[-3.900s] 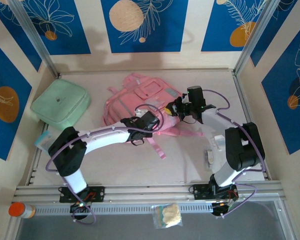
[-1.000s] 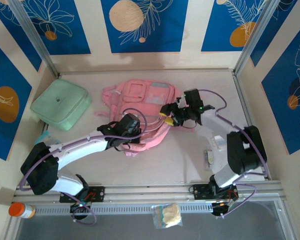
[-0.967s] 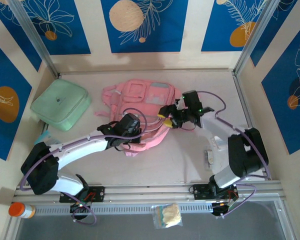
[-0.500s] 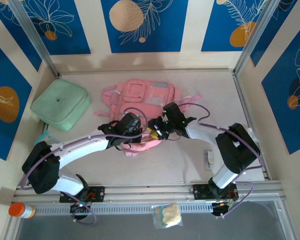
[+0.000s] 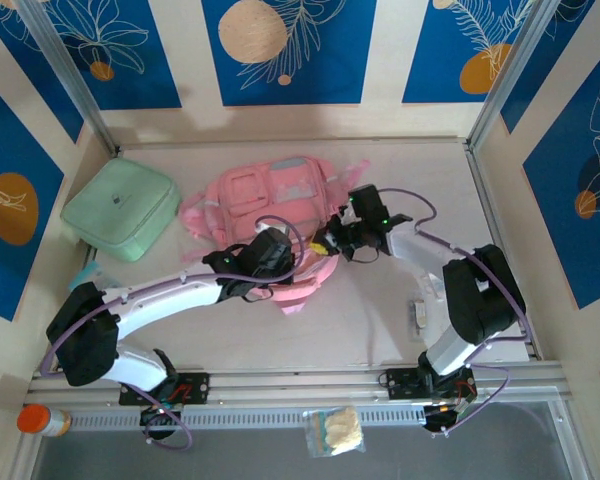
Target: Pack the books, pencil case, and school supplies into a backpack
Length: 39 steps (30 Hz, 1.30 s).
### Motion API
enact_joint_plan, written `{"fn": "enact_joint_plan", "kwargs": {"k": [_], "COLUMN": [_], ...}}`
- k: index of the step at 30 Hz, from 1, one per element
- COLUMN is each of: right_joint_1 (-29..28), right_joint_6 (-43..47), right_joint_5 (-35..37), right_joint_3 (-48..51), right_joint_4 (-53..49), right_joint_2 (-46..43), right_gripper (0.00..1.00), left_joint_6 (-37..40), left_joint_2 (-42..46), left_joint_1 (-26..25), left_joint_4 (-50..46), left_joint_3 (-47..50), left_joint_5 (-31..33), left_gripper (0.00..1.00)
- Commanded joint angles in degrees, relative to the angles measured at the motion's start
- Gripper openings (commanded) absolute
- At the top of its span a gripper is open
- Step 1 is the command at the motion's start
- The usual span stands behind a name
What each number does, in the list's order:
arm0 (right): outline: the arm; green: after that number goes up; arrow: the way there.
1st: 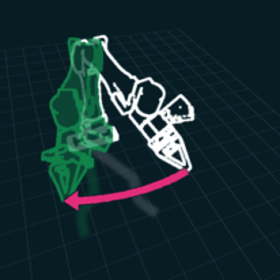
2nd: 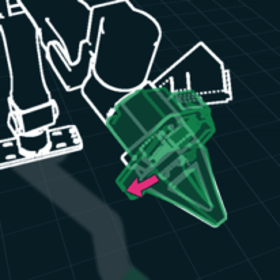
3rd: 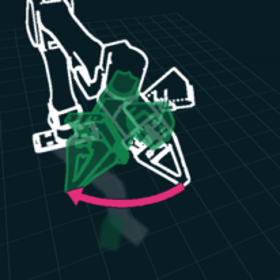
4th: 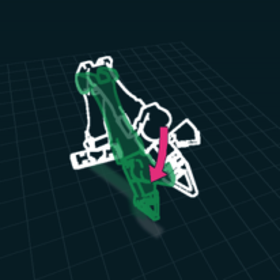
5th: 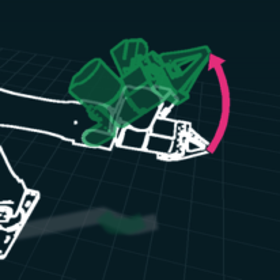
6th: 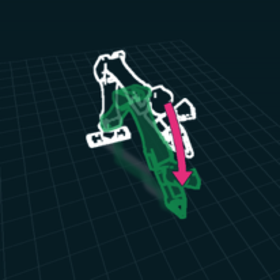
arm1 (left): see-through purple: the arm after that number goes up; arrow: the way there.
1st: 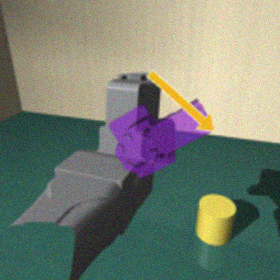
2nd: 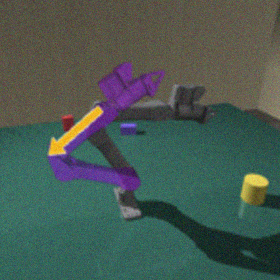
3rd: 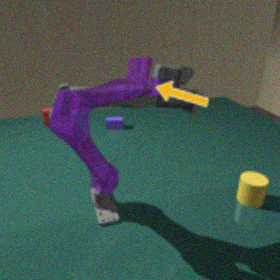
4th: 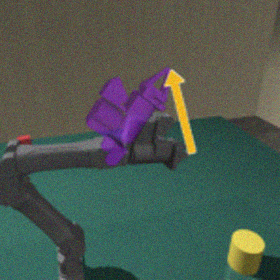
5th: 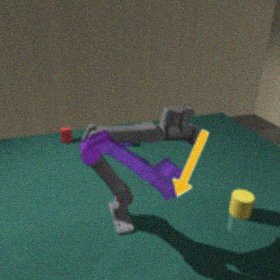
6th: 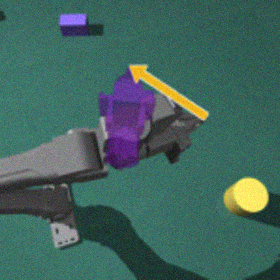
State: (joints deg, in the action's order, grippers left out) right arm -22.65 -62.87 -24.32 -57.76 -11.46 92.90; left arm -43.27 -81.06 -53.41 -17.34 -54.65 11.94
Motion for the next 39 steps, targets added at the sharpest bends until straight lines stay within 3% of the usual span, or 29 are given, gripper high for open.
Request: {"fn": "enact_joint_plan", "kwargs": {"k": [1, 4, 9, 15, 19, 24, 28, 31, 35, 39], "right_joint_1": [6.9, 9.5, 10.4, 7.9, 3.6, -2.5, -8.4, -11.3, -10.0, -8.1], "right_joint_6": [7.0, 9.5, 8.2, 7.0, 3.7, 0.6, -0.9, -0.5, -1.1, -2.6], "right_joint_5": [-0.7, -3.4, -5.5, -6.2, -3.5, 0.0, 4.5, 8.4, 7.0, 5.4], "right_joint_3": [-5.9, -8.5, -7.8, -7.7, -3.8, -1.0, -1.2, -3.4, -4.3, -3.0], "right_joint_4": [2.5, -0.8, 0.1, 0.2, 4.1, 10.7, 13.4, 11.7, 12.6, 14.1], "right_joint_2": [1.5, 2.0, 1.3, 0.9, -0.9, 0.0, 1.6, 3.8, 5.3, 2.4], "right_gripper": [0.0, 0.0, 0.0, 0.0, 0.27, 0.45, 0.53, 0.48, 0.17, 0.03], "left_joint_6": [-1.0, 1.9, 4.9, 6.3, 6.8, 6.4, 6.3, 6.3, 6.3, 4.9], "left_joint_2": [-0.8, -0.2, 2.7, 3.8, 3.0, 1.2, 1.2, 1.5, 2.2, 3.7], "left_joint_1": [-1.8, 0.6, 6.5, 7.2, 7.2, 7.3, 7.2, 7.3, 7.9, 10.1], "left_joint_4": [-9.8, -12.5, -10.4, -8.0, -4.6, -2.5, -1.9, -2.2, -3.9, -5.2], "left_joint_3": [-1.2, 0.6, 6.3, 7.1, 6.8, 5.7, 5.7, 5.7, 6.3, 8.3], "left_joint_5": [2.1, 5.0, 2.0, 2.4, 0.2, -1.6, -1.3, 0.2, 3.0, 5.3], "left_gripper": [0.0, 0.0, 0.0, 0.0, 0.0, 0.0, 0.0, 0.0, 0.0, 0.0]}}
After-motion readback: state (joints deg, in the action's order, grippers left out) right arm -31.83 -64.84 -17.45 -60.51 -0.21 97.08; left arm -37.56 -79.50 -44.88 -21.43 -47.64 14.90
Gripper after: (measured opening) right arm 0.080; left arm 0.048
